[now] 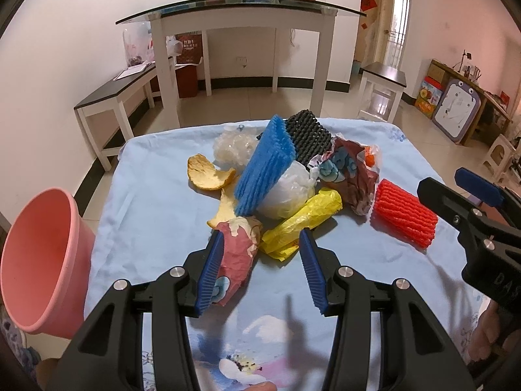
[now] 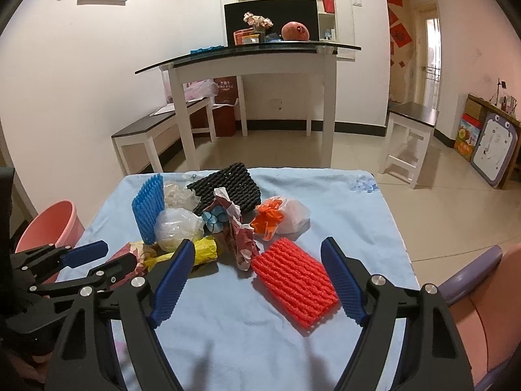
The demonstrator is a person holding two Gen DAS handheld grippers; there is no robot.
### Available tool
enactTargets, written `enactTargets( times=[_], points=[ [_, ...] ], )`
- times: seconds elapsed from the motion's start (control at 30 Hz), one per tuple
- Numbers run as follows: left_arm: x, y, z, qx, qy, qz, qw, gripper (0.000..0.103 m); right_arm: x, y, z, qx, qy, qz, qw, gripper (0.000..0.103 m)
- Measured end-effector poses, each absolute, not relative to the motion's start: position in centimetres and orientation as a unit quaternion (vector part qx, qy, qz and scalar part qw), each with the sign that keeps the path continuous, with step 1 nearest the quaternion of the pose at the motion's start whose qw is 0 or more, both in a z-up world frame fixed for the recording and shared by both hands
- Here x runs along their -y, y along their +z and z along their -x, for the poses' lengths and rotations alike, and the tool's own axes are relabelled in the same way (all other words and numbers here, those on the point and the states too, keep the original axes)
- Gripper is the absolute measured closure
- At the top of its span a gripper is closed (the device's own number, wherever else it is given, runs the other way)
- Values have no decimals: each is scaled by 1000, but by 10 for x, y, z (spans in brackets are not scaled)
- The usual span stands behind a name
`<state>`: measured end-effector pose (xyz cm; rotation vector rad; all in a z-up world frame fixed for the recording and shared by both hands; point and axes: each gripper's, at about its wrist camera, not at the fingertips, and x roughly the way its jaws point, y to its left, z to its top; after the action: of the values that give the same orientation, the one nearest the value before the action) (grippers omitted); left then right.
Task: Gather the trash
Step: 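Close the left tool on the pink-and-blue paper wrapper and lift it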
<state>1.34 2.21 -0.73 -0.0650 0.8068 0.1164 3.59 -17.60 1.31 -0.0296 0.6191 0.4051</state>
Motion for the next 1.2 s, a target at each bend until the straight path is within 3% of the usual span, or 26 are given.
enactTargets(
  times=[1.0,1.07,1.2],
  points=[
    [-58,-36,0,-438,41,33,897,54,182,-4,-52,-338,209,-3,918,33],
    [-59,-38,1,-438,36,33,898,68,177,-3,-50,-339,213,-1,916,34],
    [-64,-37,6,-437,30,52,898,81,162,2,-45,-339,224,6,914,36]
  ],
)
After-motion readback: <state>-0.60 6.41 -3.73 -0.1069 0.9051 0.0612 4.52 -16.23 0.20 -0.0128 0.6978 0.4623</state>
